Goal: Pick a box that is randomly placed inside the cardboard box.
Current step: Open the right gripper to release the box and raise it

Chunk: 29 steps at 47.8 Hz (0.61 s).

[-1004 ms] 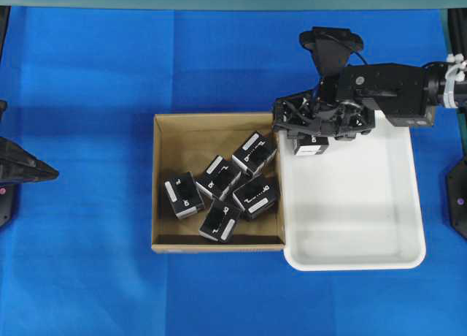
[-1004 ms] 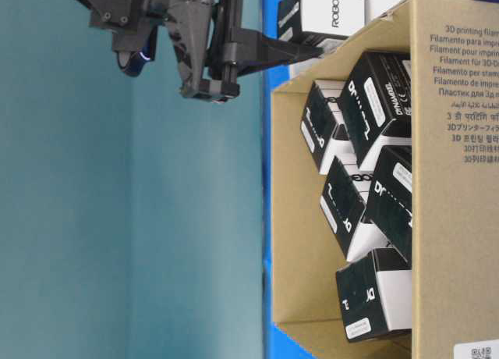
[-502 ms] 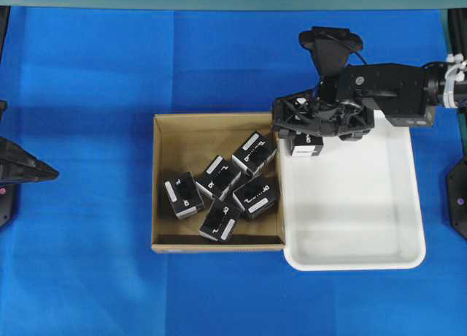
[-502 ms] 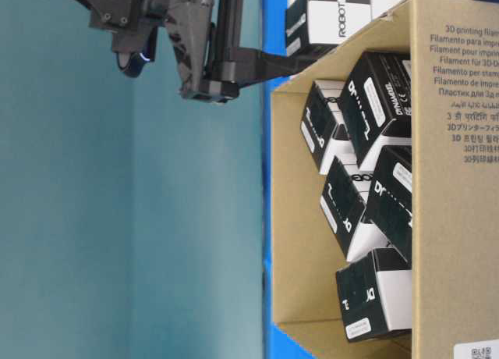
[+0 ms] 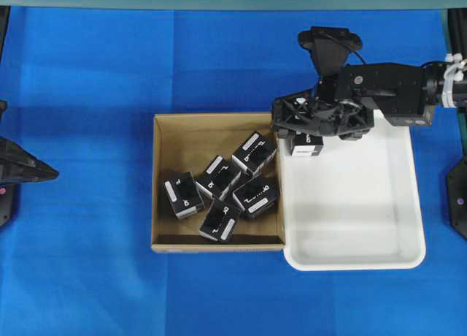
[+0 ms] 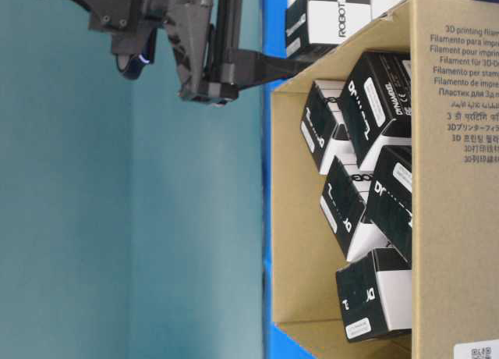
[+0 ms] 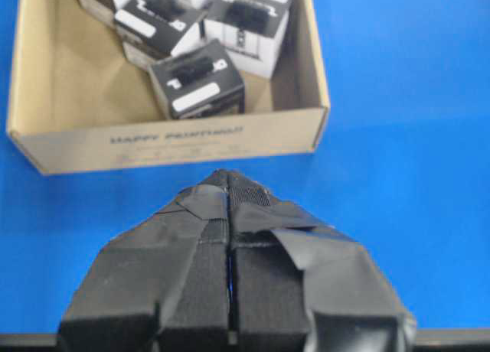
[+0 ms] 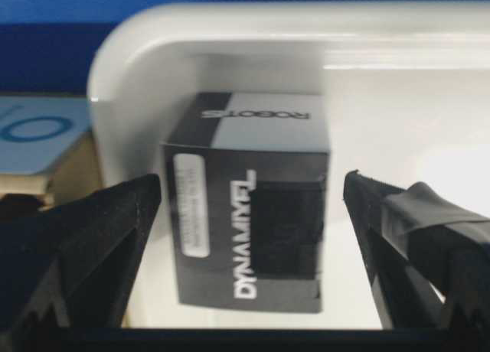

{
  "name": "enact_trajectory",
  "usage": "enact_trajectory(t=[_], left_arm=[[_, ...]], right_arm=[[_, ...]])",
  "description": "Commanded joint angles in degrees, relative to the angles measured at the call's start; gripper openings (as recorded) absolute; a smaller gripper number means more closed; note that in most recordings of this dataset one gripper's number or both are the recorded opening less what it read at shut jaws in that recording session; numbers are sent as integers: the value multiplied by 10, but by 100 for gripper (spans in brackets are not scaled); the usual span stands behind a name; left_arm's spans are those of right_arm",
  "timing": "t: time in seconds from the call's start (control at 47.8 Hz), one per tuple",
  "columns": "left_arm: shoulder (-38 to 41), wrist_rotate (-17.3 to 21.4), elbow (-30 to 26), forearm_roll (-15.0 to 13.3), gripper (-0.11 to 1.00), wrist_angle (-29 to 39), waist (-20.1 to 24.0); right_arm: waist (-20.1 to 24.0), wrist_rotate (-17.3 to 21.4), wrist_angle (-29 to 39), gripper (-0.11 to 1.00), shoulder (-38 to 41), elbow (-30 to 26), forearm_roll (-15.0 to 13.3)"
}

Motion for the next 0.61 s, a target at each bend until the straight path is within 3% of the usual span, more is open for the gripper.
enact_trajectory(t=[0.0, 0.251, 0.439, 0.586], left_arm=[[4, 0, -16, 2, -7, -4, -1], [2, -11, -17, 2, -7, -4, -1], [-2, -11, -18, 2, -7, -4, -1], [-1, -11, -17, 2, -7, -4, -1]], right_arm=[[3, -2, 7, 99, -24, -18, -1], [6, -33, 61, 99, -86, -67, -4], [15, -127, 65, 98, -113, -103, -4], [18, -178, 37, 98, -125, -119, -4]])
